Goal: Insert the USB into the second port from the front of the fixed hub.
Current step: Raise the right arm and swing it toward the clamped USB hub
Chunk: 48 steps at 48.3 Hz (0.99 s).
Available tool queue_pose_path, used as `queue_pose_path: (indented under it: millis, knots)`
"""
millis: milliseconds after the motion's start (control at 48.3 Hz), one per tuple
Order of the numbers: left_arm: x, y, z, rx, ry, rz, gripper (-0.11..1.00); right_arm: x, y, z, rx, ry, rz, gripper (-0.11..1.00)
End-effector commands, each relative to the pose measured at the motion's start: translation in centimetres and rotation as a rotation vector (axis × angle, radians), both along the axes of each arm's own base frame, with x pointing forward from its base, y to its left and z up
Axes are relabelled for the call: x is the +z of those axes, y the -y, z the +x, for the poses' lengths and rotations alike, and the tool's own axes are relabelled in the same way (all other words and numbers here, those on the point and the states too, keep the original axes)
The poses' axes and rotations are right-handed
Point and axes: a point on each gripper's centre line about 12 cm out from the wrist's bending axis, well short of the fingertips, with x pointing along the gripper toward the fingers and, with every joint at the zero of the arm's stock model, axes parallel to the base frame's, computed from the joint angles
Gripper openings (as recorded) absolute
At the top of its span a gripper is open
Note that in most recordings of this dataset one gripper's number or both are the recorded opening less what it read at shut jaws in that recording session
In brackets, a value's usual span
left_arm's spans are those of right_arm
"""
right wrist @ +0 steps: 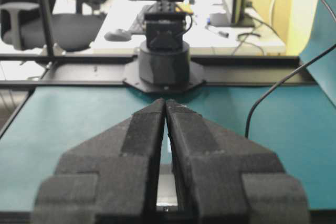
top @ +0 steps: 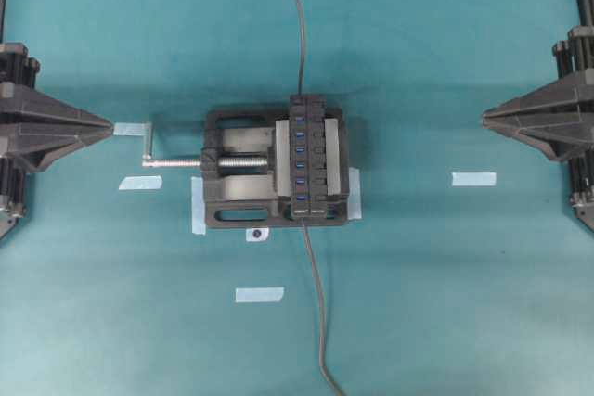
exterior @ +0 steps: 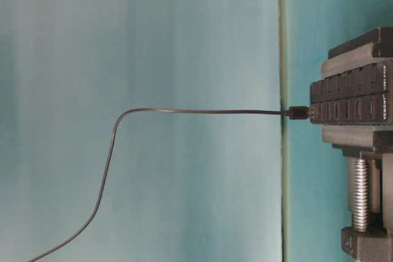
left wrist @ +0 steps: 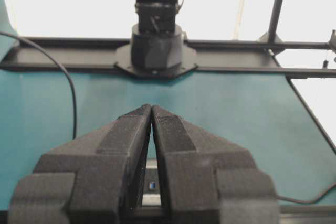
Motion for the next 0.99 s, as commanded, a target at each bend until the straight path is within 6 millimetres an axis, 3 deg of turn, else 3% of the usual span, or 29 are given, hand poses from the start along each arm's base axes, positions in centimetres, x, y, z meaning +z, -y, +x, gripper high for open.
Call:
queue_pose_path:
  millis: [0,104,186,497,974]
  knots:
    - [0.5,-0.1,0.4,0.003,0.011,-0.037,0.13,0.3,0.2,0.2,-0.012,0.006,0.006,0.16]
    - [0.6,-0.1,0.6,0.001,0.005,-0.070,0.01,0.6,0.5,0.2,-0.025,0.010,0.050,0.04]
    - [0.7,-0.1,1.0,-0.003,0.000,-0.075,0.00,0.9,0.7,0.3,-0.032,0.006,0.062,-0.03]
    - [0.3,0.3,2.7,-0.015,-0.071,-0.072,0.00,0.0,0.7,0.4,-0.032,-0.098,0.090,-0.03]
    - [-1.0,0.7,3.0,-0.023,-0.297,-0.067,0.00,-1.6,2.1,1.5,-0.105,-0.405,0.104,-0.03]
